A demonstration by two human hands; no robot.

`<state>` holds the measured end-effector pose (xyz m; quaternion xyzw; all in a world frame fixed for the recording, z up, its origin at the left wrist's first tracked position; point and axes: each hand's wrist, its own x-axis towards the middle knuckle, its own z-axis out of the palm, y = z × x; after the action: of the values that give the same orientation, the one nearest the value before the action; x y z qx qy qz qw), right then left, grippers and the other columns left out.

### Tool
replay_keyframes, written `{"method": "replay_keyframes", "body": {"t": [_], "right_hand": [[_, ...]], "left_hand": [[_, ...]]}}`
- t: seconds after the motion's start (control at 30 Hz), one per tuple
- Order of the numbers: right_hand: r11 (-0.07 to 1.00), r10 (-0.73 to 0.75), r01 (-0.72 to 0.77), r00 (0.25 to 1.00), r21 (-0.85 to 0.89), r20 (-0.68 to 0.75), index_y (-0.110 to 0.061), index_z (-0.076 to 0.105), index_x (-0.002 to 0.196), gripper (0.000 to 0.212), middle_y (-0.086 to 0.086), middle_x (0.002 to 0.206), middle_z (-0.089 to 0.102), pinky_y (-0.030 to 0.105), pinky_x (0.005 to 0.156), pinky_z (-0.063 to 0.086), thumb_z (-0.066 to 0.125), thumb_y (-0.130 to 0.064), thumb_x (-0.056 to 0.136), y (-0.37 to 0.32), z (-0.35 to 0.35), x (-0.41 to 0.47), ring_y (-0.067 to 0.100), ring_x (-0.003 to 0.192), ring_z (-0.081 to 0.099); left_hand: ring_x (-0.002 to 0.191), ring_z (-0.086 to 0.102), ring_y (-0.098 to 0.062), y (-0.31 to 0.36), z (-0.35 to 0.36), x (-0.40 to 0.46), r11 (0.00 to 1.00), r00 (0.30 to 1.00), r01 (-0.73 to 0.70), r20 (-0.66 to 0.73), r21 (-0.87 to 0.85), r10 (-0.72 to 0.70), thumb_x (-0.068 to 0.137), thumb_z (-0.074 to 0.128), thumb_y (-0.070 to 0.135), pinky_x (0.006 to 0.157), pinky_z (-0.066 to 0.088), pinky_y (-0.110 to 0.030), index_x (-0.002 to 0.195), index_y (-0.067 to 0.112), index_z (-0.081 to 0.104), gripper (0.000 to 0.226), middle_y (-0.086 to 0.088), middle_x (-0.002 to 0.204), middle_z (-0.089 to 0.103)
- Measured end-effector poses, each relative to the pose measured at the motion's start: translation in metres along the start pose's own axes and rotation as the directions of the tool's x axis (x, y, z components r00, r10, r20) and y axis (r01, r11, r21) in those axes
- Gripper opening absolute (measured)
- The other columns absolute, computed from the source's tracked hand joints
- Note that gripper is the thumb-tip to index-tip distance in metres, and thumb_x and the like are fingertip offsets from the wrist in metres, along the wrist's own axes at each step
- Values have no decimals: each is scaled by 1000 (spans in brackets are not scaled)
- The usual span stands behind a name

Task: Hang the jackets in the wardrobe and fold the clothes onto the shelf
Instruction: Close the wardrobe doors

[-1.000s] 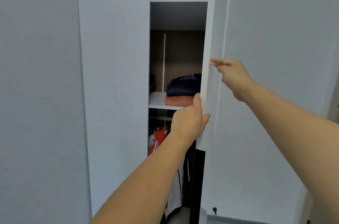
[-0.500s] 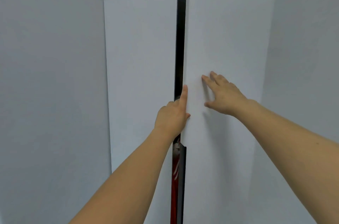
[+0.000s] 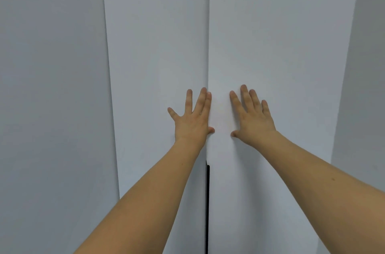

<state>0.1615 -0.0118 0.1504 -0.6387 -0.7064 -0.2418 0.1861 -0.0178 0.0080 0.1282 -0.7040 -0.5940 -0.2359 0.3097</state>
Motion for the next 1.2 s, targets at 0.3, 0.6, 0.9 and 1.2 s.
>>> {"method": "replay_keyframes", "body": {"t": [0.3, 0.6, 0.9, 1.2], "right_hand": [[999, 25, -26, 998, -32, -51, -29, -30, 148, 123, 2, 153, -42, 49, 120, -8, 70, -53, 81, 2, 30, 31, 26, 145, -30], [996, 41, -47, 996, -74, -82, -28, -27, 150, 120, 2, 154, -40, 49, 120, -8, 69, -53, 82, 6, 48, 48, 26, 146, -29], [995, 43, -51, 995, -89, -87, -29, -30, 148, 119, -1, 147, -49, 48, 117, -14, 67, -53, 83, 10, 60, 61, 26, 144, -33], [993, 38, -49, 994, -104, -101, -28, -27, 150, 118, 4, 154, -40, 48, 119, -11, 67, -53, 83, 9, 60, 62, 27, 145, -30]], "left_hand": [[144, -34, -28, -18, 46, 42, 990, 999, -54, -11, -127, 53, 84, 58, 67, 103, 17, -80, 149, 31, -30, 115, 13, 152, -42], [146, -28, -28, -22, 75, 66, 982, 995, -96, -51, -161, 89, 83, 55, 71, 102, 11, -80, 144, 34, -37, 116, 11, 155, -36], [148, -23, -29, -25, 91, 80, 979, 987, -138, -104, -147, 124, 82, 52, 74, 103, 13, -80, 149, 32, -28, 112, 9, 158, -30], [149, -21, -31, -29, 92, 79, 979, 983, -162, -105, -124, 150, 84, 48, 74, 106, 13, -78, 152, 31, -24, 108, 6, 161, -26]]}}
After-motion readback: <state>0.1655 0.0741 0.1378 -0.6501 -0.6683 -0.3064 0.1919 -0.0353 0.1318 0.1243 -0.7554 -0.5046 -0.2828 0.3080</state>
